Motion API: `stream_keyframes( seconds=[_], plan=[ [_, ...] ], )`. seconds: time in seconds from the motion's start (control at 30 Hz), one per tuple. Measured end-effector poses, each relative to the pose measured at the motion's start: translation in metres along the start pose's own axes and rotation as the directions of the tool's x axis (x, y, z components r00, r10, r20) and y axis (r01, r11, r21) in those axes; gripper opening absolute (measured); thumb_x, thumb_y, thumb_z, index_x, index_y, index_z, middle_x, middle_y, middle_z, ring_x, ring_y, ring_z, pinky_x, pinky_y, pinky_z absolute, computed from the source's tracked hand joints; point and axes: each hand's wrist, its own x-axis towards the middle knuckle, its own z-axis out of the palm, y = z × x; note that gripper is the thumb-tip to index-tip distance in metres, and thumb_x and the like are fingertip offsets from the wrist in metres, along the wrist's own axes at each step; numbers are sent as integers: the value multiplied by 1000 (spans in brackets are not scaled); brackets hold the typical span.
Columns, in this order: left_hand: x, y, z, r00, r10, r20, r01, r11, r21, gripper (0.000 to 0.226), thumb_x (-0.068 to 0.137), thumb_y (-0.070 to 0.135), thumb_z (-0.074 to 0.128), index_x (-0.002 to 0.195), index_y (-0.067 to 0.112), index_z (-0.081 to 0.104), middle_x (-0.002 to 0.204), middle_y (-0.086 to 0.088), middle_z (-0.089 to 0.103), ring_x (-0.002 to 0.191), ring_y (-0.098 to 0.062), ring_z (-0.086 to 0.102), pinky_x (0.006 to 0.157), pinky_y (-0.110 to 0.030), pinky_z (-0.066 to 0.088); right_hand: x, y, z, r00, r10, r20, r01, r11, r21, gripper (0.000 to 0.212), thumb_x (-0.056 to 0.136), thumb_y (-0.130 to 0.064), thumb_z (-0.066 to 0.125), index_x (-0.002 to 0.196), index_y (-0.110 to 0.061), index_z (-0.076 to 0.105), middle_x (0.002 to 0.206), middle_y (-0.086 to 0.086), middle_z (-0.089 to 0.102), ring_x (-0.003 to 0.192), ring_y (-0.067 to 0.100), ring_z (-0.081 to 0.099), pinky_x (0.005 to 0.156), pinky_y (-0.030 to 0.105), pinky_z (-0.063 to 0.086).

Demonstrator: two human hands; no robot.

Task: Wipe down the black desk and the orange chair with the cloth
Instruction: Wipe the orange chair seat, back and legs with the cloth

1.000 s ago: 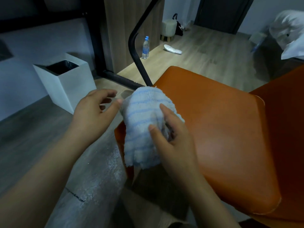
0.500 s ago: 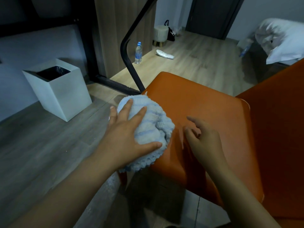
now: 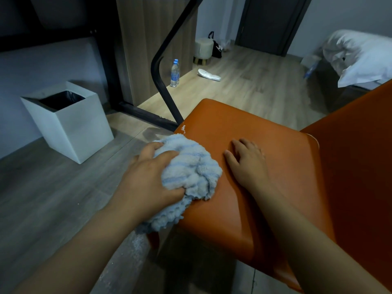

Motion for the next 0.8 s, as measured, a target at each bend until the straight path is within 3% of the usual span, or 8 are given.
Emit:
stream_keyframes(
  seconds=[0.27, 0.47, 0.6, 0.67, 0.8],
  plan=[
    [14, -2, -16, 983, 87, -160, -95, 995, -44, 61, 65, 40, 75, 123, 32, 58, 131, 13, 34, 115, -10, 45, 90, -27, 38, 0, 9, 9, 999, -21, -47, 21, 1000, 1, 53, 98, -49, 39, 145, -24, 43, 154, 4, 35, 145, 26, 23, 119, 47, 16],
    [42, 11, -31, 974, 75, -215, -91, 994, -65, 63, 62, 48, 68, 122, 29, 60, 130, 10, 37, 114, -5, 43, 91, -23, 35, 0, 9, 12, 996, -16, -84, 18, 1000, 26, 51, 97, -48, 39, 141, -24, 48, 151, 4, 41, 143, 27, 29, 118, 48, 20],
    [90, 28, -39, 975, 75, -211, -89, 994, -58, 61, 66, 41, 72, 123, 26, 59, 120, 11, 36, 108, -4, 41, 90, -22, 32, 13, 12, 2, 985, 9, -171, 6, 996, 87, 34, 94, -41, 49, 115, -23, 68, 123, 3, 62, 118, 26, 53, 99, 42, 41],
    [116, 36, -41, 979, 77, -187, -88, 995, -53, 58, 67, 41, 71, 121, 27, 58, 115, 14, 33, 104, -3, 40, 87, -22, 33, 29, 18, -7, 982, 35, -187, -15, 994, 108, 32, 93, -40, 50, 112, -23, 69, 115, 4, 64, 111, 28, 56, 94, 41, 43],
    [162, 41, -39, 985, 97, -144, -102, 994, -27, 54, 69, 42, 72, 119, 29, 57, 116, 12, 34, 101, -7, 44, 84, -25, 36, 76, 27, -16, 981, 48, -187, -32, 996, 86, 40, 93, -41, 49, 126, -22, 62, 133, 6, 55, 127, 26, 46, 107, 48, 34]
  ],
)
